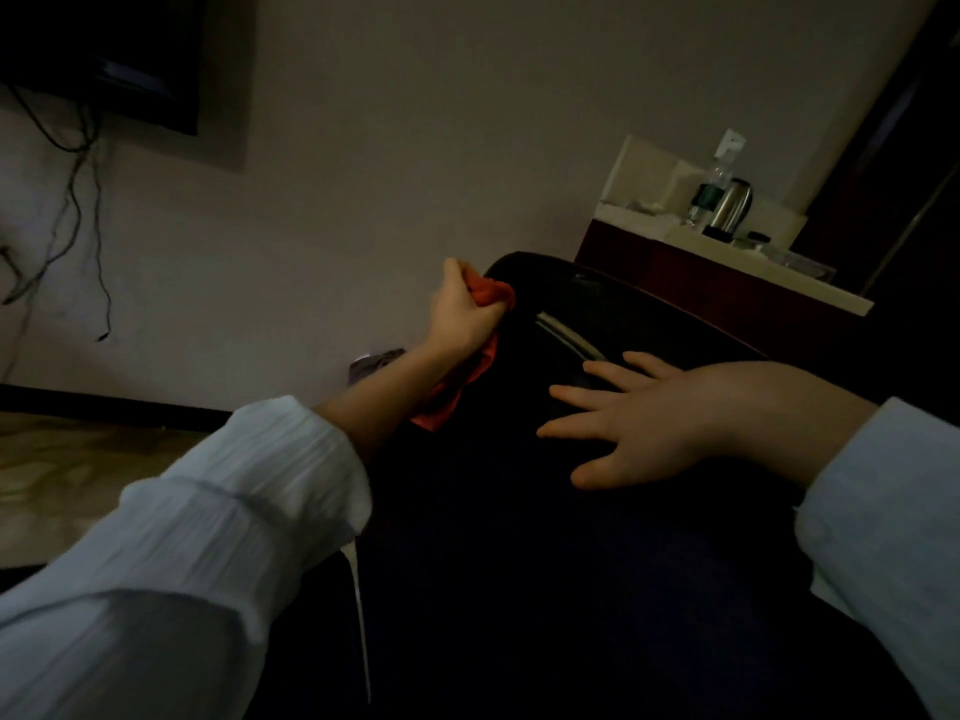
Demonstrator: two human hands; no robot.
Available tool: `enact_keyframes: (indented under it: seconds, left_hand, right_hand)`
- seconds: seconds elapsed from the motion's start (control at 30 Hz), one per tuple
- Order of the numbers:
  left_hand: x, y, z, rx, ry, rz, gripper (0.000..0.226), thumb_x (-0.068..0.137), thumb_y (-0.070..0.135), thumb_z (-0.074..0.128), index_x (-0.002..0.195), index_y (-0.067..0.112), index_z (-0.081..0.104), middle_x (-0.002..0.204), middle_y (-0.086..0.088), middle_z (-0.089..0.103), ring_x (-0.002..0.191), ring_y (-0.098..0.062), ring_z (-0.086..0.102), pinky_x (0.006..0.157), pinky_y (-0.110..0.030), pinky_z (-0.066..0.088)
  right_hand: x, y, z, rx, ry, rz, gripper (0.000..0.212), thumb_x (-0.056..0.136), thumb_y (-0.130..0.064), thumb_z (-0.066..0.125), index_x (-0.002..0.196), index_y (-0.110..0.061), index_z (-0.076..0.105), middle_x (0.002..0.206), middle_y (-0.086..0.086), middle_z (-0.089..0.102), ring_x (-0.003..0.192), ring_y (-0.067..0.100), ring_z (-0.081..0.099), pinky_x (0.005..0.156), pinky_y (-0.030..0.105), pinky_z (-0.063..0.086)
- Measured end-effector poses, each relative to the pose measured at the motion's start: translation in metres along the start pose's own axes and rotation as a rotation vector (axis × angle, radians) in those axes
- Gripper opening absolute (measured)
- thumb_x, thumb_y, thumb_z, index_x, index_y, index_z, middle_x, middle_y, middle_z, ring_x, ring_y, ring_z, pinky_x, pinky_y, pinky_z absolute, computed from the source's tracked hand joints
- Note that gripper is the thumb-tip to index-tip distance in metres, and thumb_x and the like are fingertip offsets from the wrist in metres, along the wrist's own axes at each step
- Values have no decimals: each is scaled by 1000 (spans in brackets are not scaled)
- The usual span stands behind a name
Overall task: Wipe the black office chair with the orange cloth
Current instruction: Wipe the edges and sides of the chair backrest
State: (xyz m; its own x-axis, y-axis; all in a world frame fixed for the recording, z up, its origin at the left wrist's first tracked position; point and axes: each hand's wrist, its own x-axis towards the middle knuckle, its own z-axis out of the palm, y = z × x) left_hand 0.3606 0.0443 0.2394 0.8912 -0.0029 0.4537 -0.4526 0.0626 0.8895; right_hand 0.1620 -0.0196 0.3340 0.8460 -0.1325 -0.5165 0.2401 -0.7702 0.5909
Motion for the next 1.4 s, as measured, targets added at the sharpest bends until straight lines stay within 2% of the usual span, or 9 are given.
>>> enact_keyframes:
  seconds: [0.1, 0.2, 0.47, 0.63, 0.73, 0.87, 1.0, 1.2, 1.4]
  left_hand:
    - [-3, 6, 9, 57, -53, 38, 35, 81, 18, 69, 97, 14, 39, 81, -1, 54, 74, -19, 57, 62, -37, 49]
    - [-6, 13, 12, 112, -87, 42, 34, 83, 20, 68, 100, 13, 40, 87, -2, 58, 77, -15, 58, 58, -28, 46]
    - [-34, 34, 5, 121, -295, 80, 33, 85, 25, 68, 101, 16, 41, 79, 9, 51, 69, -5, 51, 56, -18, 43]
    - [-14, 37, -3, -50, -68, -4, 38, 82, 16, 70, 98, 13, 36, 77, 5, 48, 68, -9, 50, 49, -13, 40]
    - [-16, 26, 5, 82, -50, 17, 37, 85, 23, 68, 98, 12, 35, 75, 7, 47, 64, -6, 49, 45, -12, 37]
    - [-25, 23, 14, 232, -96, 127, 29, 87, 28, 63, 100, 14, 41, 74, 10, 49, 67, -9, 52, 55, -24, 41]
    - [-29, 32, 6, 397, -215, 281, 18, 87, 22, 64, 102, 14, 60, 85, 5, 63, 80, -14, 60, 68, -27, 46]
    - [-51, 50, 0, 297, -429, 371, 12, 85, 16, 66, 97, 16, 66, 91, 5, 68, 84, -6, 62, 75, -15, 45]
    - [-37, 34, 2, 238, -125, 151, 7, 85, 19, 66, 91, 16, 65, 82, 6, 63, 80, -11, 61, 74, -27, 50]
  right_hand:
    - [0, 0, 1, 4, -9, 1, 56, 98, -53, 25, 147, -44, 0, 157, -9, -18, 143, 21, -21, 113, 43, -14]
    - [0, 1, 1, 9, -11, 2, 56, 98, -53, 25, 148, -44, 0, 157, -9, -18, 143, 20, -21, 113, 43, -14]
    - [-1, 1, 1, 11, 8, 6, 57, 98, -53, 26, 148, -42, 1, 158, -9, -15, 143, 21, -19, 114, 42, -13]
    - [-3, 0, -1, 5, 13, -6, 57, 98, -53, 25, 148, -42, 1, 158, -8, -14, 144, 20, -18, 114, 42, -11]
    - [-5, 3, -3, 19, 13, -14, 57, 98, -52, 25, 149, -41, 1, 158, -9, -14, 144, 20, -17, 115, 40, -10]
    - [-7, 3, -1, 7, 13, 0, 57, 98, -52, 25, 149, -39, 1, 158, -8, -13, 144, 21, -16, 115, 41, -9]
    - [-7, 3, -1, 9, 24, 2, 58, 98, -54, 26, 149, -39, 2, 159, -7, -10, 145, 21, -14, 115, 43, -8]
    - [-12, 3, 1, 0, 40, 20, 58, 98, -53, 26, 149, -38, 2, 159, -6, -10, 144, 22, -16, 114, 44, -11]
    - [-16, 0, 5, -12, 64, 21, 58, 99, -52, 27, 149, -39, 2, 158, -7, -12, 144, 22, -17, 113, 44, -14]
